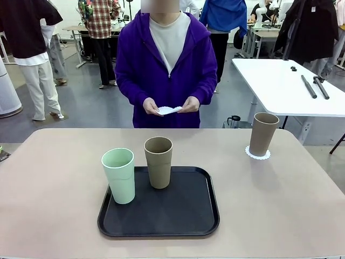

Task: Place coasters on the table and set cups on them.
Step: Take one Reusable plastic cup from the Flat Tray and place it on a coaster set by the human.

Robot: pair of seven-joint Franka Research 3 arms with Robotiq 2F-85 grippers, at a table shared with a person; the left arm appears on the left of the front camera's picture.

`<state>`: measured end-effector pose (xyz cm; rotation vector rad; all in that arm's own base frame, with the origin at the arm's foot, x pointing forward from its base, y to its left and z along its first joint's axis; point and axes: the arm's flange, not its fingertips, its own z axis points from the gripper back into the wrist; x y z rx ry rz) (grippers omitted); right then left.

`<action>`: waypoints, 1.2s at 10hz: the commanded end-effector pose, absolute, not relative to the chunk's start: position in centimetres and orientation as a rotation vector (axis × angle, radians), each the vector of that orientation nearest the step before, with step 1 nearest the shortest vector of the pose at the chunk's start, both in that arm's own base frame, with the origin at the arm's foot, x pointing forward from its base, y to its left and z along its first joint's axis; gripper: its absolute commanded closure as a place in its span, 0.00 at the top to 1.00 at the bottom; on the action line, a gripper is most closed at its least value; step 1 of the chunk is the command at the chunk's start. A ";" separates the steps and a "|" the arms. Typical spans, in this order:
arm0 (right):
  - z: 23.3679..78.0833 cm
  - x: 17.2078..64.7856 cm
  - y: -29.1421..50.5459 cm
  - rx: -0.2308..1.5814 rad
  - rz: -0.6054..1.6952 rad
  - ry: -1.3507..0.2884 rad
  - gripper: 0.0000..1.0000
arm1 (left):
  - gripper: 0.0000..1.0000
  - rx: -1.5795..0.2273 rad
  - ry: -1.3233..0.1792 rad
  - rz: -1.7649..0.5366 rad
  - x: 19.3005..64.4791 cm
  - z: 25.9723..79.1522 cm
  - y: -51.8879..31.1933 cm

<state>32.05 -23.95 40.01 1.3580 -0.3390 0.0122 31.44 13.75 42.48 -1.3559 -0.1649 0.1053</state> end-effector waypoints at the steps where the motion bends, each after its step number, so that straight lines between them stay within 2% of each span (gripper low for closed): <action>1: 40.0 32.1 -24.0 1.363 0.011 -0.340 1.00 | 1.00 -1.366 -0.177 0.104 31.5 42.6 13.7; 12: 40.0 32.1 -24.0 1.363 0.011 -0.340 1.00 | 1.00 -1.366 -0.177 0.104 31.5 42.6 13.7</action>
